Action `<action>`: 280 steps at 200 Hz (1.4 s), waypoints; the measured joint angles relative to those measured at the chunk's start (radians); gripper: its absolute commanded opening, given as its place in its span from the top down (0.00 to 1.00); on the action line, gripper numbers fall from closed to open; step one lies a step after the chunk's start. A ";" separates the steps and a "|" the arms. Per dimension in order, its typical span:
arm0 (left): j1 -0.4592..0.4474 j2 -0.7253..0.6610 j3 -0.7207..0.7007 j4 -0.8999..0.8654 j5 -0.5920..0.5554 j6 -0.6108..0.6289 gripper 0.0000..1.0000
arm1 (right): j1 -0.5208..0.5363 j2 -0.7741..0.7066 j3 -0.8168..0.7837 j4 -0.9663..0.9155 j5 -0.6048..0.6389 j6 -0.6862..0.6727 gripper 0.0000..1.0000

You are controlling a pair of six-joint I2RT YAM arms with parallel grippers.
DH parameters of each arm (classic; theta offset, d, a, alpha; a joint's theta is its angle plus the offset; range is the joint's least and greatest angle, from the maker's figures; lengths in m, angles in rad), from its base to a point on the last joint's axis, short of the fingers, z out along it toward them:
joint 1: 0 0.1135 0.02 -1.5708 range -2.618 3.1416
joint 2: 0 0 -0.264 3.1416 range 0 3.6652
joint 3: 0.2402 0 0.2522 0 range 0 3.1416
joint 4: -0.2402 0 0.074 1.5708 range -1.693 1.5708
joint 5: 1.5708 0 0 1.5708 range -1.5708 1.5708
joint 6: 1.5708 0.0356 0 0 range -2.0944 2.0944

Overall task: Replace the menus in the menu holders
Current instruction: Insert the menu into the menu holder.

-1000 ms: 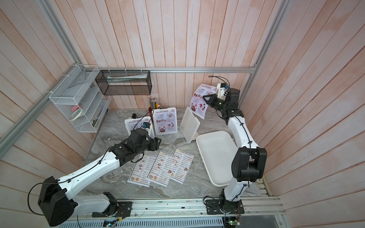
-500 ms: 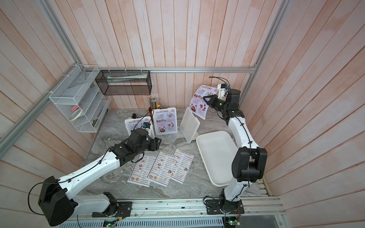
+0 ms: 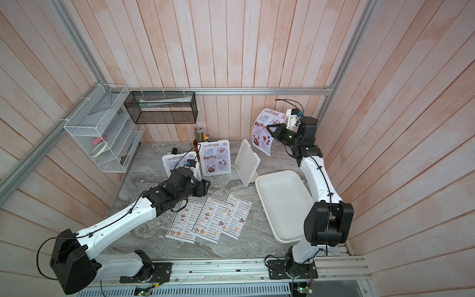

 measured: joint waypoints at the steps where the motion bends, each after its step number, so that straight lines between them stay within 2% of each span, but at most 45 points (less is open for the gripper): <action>1: 0.000 0.000 0.000 0.000 0.000 0.000 0.33 | 0.000 -0.002 0.000 0.000 0.001 -0.001 1.00; 70: 0.000 0.000 0.000 0.000 0.000 0.000 0.33 | -0.013 -0.187 -0.143 -0.066 0.036 -0.064 1.00; 106: -0.005 0.000 0.000 0.000 0.000 0.000 0.33 | -0.028 -0.180 -0.188 -0.089 0.037 -0.071 1.00; 280: -0.016 0.049 0.008 0.015 0.003 0.000 0.33 | -0.068 -0.180 -0.200 -0.087 0.027 -0.079 1.00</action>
